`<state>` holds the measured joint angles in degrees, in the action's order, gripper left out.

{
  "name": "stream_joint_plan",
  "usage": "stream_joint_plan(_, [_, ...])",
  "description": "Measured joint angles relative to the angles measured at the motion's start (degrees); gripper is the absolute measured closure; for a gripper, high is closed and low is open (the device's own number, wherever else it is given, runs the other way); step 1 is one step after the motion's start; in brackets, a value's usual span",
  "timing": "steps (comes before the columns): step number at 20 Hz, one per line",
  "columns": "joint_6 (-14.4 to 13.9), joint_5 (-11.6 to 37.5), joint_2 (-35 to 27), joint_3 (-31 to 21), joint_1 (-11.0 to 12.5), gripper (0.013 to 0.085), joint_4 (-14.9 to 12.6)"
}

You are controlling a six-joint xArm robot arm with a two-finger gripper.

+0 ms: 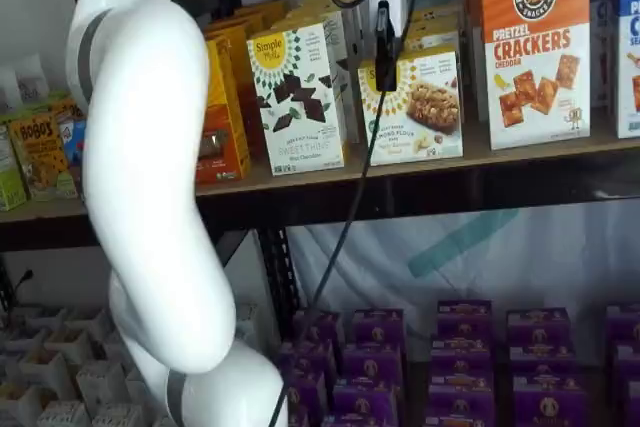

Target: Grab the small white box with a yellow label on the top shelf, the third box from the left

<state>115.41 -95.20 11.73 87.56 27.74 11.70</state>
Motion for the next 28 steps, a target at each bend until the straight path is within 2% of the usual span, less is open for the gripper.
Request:
stream_joint_plan(7, [-1.26,-1.99,-1.15,0.66,-1.95,0.013,-3.6])
stream_joint_plan(16, [-2.51,-0.46,-0.56,-1.19,-3.65,0.013,-5.51])
stream_joint_plan(18, [-2.49,-0.58,-0.72,-1.07,-3.56,0.021,-5.18])
stream_joint_plan(19, [-2.45,-0.58,-0.73,-1.05,-3.49,0.021,-4.99])
stream_joint_plan(21, [-2.36,-0.26,-0.58,-1.25,-3.35,0.029,-4.58])
stream_joint_plan(22, [-2.32,-0.07,-0.47,-1.39,-3.28,0.029,-4.38])
stream_joint_plan(23, [-2.26,0.08,-0.35,-1.48,-3.16,0.033,-4.01])
stream_joint_plan(27, [-2.18,0.65,0.06,-1.86,-3.03,0.033,-3.51])
stream_joint_plan(28, [-2.1,0.7,0.14,-1.92,-2.92,0.037,-3.34])
